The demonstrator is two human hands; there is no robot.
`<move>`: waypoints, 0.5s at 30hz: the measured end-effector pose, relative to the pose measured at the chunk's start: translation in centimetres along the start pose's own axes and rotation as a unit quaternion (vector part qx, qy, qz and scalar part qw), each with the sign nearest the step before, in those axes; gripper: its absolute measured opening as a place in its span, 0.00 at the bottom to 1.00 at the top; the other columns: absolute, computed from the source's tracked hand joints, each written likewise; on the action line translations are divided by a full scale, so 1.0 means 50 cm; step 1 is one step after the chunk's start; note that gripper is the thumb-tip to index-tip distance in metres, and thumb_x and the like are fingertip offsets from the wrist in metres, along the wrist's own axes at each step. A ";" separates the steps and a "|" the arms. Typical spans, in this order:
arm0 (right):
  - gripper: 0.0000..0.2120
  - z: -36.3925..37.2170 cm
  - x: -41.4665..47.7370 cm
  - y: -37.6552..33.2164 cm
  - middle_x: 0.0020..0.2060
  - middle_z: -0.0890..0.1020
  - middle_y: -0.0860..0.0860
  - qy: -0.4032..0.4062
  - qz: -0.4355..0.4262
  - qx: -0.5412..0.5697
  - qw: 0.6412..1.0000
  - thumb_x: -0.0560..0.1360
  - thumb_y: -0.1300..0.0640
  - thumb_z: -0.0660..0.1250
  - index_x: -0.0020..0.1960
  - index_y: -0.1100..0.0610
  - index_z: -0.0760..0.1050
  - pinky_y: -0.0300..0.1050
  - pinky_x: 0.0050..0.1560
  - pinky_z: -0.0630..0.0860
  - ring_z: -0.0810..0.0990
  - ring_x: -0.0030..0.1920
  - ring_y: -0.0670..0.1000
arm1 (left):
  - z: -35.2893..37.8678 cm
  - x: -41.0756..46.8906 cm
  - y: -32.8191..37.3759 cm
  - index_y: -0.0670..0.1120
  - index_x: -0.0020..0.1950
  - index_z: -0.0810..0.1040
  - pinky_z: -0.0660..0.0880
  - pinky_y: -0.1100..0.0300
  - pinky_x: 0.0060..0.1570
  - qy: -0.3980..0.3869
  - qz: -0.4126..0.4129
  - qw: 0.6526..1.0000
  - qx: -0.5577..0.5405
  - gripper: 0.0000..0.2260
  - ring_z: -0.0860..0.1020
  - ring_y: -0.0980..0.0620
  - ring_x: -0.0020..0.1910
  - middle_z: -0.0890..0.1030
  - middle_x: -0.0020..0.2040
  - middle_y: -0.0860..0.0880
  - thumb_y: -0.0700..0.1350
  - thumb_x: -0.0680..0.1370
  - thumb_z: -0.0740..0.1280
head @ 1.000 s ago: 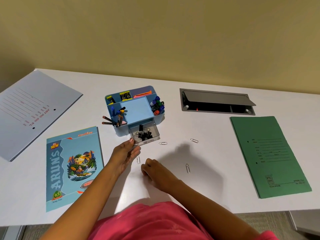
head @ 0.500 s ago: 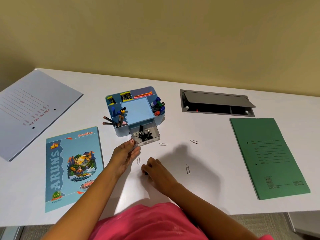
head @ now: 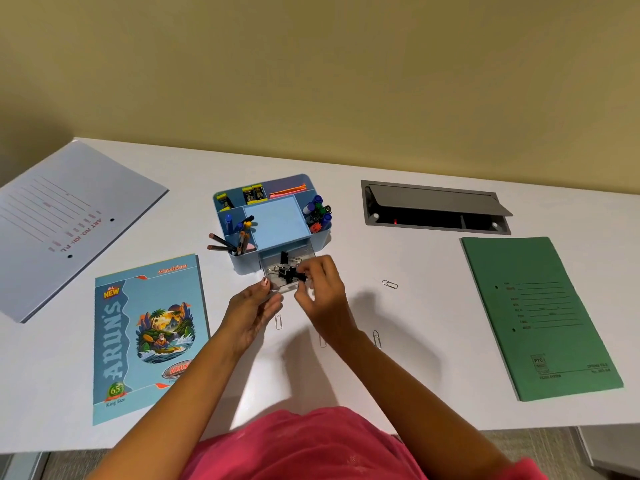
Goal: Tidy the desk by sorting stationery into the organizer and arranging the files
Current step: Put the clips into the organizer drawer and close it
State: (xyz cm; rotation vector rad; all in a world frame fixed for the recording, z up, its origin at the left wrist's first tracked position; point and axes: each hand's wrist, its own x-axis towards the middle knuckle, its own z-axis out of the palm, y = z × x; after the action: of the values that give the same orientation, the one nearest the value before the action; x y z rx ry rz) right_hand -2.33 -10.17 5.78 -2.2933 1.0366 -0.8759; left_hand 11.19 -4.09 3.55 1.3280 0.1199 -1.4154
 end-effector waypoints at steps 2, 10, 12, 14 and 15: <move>0.09 0.010 0.023 0.006 0.50 0.74 0.55 -0.019 0.035 -0.005 0.999 0.75 0.66 0.63 0.55 0.61 0.73 0.47 0.50 0.79 0.76 0.49 0.52 | 0.003 -0.003 -0.001 0.38 0.50 0.78 0.80 0.57 0.45 0.013 0.005 1.000 0.016 0.10 0.77 0.46 0.40 0.78 0.43 0.39 0.45 0.77 0.66; 0.14 0.014 0.009 0.006 0.52 0.76 0.57 0.042 0.019 -0.032 0.998 0.76 0.73 0.58 0.58 0.63 0.74 0.42 0.53 0.77 0.76 0.52 0.52 | 0.018 -0.022 0.008 0.41 0.45 0.77 0.80 0.56 0.36 0.006 -0.072 0.997 0.030 0.19 0.79 0.45 0.42 0.80 0.39 0.44 0.57 0.77 0.63; 0.17 0.014 -0.009 0.014 0.49 0.76 0.58 0.069 0.041 -0.042 0.996 0.72 0.75 0.55 0.56 0.64 0.75 0.45 0.51 0.77 0.76 0.50 0.54 | 0.026 -0.016 0.016 0.40 0.48 0.79 0.81 0.54 0.36 0.017 -0.081 0.996 0.023 0.21 0.81 0.45 0.44 0.83 0.41 0.44 0.58 0.78 0.61; 0.21 0.014 -0.023 0.020 0.48 0.76 0.56 0.072 0.097 -0.039 0.992 0.67 0.78 0.55 0.54 0.62 0.75 0.48 0.50 0.77 0.76 0.49 0.55 | 0.031 -0.011 0.021 0.40 0.50 0.78 0.81 0.54 0.37 0.009 -0.096 0.995 0.016 0.23 0.81 0.45 0.46 0.82 0.46 0.43 0.59 0.79 0.57; 0.22 0.014 -0.032 0.025 0.48 0.76 0.56 0.068 0.124 -0.041 0.989 0.66 0.78 0.56 0.54 0.62 0.75 0.49 0.50 0.77 0.76 0.49 0.55 | 0.033 -0.010 0.022 0.40 0.50 0.78 0.81 0.53 0.39 0.005 -0.105 0.994 0.005 0.24 0.80 0.45 0.47 0.82 0.47 0.42 0.59 0.80 0.55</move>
State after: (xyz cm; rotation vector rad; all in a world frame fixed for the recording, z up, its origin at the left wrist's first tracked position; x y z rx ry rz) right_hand -3.25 -9.56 3.95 -2.1324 1.4075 -0.9110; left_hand 10.82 -5.34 5.15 1.3615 0.2652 -1.5885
